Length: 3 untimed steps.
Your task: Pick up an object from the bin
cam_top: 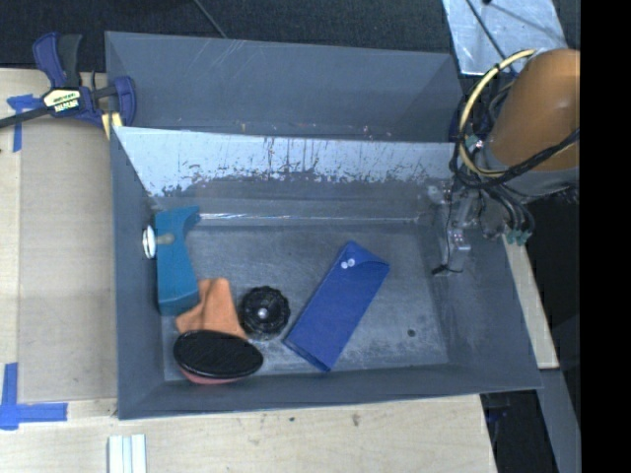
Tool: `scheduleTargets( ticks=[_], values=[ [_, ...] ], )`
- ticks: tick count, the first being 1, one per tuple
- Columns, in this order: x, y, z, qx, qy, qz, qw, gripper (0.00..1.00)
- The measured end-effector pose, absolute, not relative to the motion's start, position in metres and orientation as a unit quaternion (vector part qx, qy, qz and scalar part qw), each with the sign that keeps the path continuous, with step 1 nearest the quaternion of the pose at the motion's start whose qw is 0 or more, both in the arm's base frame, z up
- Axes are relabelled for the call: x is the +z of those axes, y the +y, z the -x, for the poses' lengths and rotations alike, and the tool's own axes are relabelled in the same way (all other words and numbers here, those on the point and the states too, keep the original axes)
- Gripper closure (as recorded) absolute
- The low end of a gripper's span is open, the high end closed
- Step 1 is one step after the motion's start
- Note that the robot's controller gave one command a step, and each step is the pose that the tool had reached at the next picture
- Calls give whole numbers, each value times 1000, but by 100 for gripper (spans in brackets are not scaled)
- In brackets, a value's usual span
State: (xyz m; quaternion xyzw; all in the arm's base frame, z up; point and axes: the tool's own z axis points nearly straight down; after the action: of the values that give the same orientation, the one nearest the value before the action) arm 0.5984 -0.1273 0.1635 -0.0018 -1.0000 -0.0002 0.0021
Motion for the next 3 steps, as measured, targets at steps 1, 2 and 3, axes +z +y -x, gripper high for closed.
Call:
scheduleTargets(
  ticks=[1, 2, 3],
  values=[
    [169, -127, -600, 0, -1000, 0, -2, 0],
    [157, -86, -595, 1, -1000, -30, -2, 0],
    [117, -33, -586, 0, -1000, -9, -3, 0]
  ],
)
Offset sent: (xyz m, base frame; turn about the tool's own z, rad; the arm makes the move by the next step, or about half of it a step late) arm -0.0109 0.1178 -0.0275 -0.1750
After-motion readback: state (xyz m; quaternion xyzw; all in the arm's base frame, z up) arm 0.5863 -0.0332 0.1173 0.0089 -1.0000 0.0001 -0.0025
